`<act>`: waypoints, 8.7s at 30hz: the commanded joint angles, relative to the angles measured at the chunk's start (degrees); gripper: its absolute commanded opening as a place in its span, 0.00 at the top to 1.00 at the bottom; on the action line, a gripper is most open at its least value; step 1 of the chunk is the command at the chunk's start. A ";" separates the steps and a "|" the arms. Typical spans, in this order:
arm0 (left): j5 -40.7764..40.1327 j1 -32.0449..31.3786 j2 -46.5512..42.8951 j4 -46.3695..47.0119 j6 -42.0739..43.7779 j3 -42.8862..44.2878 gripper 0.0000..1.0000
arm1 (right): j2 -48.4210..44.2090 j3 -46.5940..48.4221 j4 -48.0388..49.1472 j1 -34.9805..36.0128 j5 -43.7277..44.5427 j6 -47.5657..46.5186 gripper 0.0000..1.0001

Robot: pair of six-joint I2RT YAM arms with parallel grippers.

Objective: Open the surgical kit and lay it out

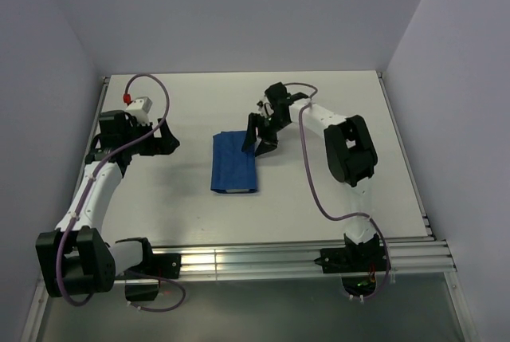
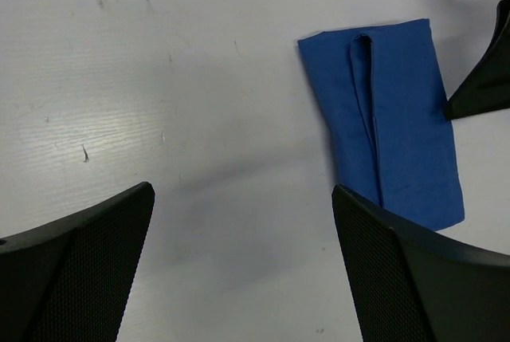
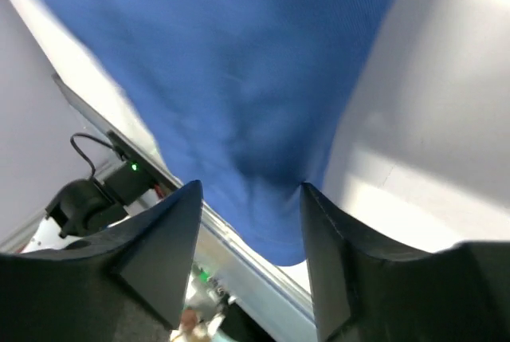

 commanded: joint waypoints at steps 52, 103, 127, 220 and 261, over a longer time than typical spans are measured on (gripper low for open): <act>-5.07 13.37 -2.49 -1.39 -13.42 2.97 0.01 | 9.95 30.27 -16.74 26.78 55.40 0.87 0.34; -12.62 -10.50 1.81 -1.21 -1.72 10.08 0.18 | -20.81 -16.48 2.94 -3.09 19.89 -9.58 0.38; -39.70 -45.08 37.05 -15.62 -20.10 36.72 0.30 | -16.68 -21.15 6.02 -12.07 16.99 -12.32 0.43; 18.66 14.07 10.88 2.21 25.07 4.72 0.41 | -23.01 -17.81 3.30 -11.81 10.93 -21.72 0.34; 15.24 11.87 14.39 -0.25 17.17 7.89 0.50 | -5.96 -10.95 8.74 -1.70 12.60 -9.15 0.60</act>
